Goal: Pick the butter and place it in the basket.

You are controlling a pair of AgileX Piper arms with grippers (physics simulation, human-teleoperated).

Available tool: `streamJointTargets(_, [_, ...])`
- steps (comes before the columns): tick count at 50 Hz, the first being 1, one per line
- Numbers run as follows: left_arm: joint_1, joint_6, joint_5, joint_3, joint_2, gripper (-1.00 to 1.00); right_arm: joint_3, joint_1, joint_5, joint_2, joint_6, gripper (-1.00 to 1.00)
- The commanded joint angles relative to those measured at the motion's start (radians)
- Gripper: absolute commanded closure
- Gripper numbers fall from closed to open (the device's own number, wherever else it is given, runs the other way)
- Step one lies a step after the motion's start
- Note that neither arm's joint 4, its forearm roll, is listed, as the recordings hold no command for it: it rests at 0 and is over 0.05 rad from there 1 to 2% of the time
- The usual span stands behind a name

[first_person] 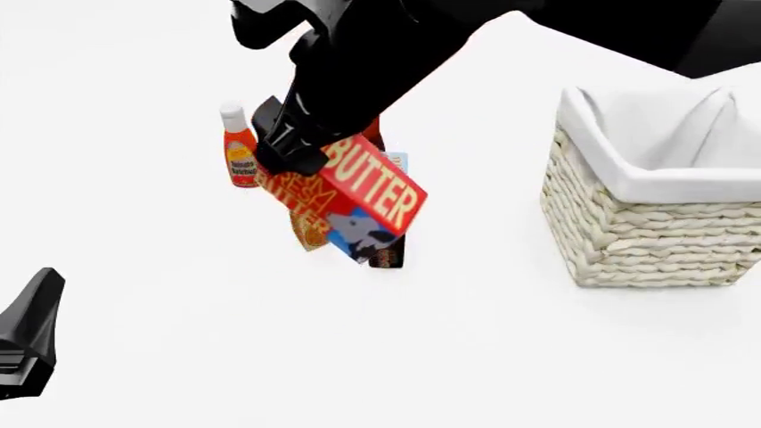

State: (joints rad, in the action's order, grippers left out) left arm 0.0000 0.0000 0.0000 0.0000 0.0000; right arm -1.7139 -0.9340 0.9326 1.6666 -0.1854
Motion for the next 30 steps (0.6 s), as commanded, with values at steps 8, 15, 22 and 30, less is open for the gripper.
streamJointTargets(8, [0.000, 0.000, 0.000, 0.000, 0.000, -1.00, 0.043, 0.070, -0.050, -0.097, 0.055, 1.00])
streamJointTargets(15, [0.000, 0.000, 0.000, 0.000, 0.000, -1.00, 0.059, 0.094, -0.070, -0.104, 0.066, 1.00])
streamJointTargets(22, [0.000, 0.000, 0.000, 0.000, 0.000, -1.00, 0.074, 0.114, -0.089, -0.112, 0.075, 1.00])
streamJointTargets(30, [0.000, 0.000, 0.000, 0.000, 0.000, -1.00, 0.098, 0.143, -0.122, -0.120, 0.082, 1.00])
